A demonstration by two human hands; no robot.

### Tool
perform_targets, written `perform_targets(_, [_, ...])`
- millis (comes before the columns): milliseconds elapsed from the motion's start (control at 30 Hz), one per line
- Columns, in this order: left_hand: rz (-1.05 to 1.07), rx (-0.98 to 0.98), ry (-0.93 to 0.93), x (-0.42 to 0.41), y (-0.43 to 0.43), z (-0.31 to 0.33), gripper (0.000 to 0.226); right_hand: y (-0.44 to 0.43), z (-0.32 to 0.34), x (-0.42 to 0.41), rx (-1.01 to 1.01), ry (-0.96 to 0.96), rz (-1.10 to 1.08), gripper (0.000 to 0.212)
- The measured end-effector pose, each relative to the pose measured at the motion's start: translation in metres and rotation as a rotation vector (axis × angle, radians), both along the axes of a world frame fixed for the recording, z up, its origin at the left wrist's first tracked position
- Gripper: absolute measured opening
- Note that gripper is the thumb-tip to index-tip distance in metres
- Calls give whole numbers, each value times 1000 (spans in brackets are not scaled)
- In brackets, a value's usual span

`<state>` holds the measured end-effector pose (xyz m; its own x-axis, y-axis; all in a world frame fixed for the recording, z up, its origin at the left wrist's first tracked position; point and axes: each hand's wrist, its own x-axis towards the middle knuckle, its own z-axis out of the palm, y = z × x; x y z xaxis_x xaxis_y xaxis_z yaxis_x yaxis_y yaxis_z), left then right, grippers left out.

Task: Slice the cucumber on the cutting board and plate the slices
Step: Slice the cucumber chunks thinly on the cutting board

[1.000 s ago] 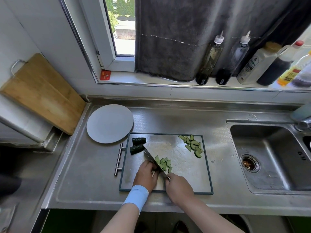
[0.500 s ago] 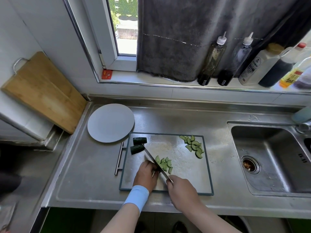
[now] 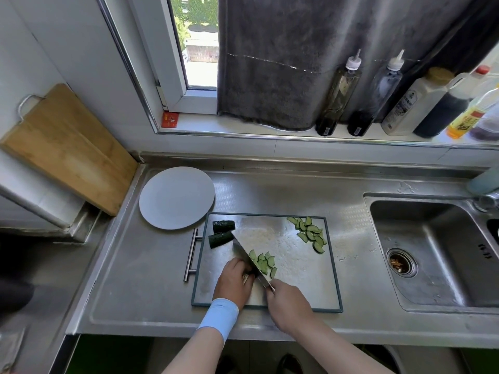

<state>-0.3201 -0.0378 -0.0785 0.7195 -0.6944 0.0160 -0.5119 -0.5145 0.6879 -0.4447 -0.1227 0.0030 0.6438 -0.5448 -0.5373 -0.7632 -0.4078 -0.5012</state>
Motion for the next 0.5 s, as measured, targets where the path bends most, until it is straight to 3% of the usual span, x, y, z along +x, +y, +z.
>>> perform_targets(300, [19, 11, 2, -1, 0, -2, 9, -3, 3, 0, -43, -15, 10, 30])
perform_targets(500, [39, 21, 55, 0, -2, -1, 8, 5, 10, -11, -93, -58, 30, 21])
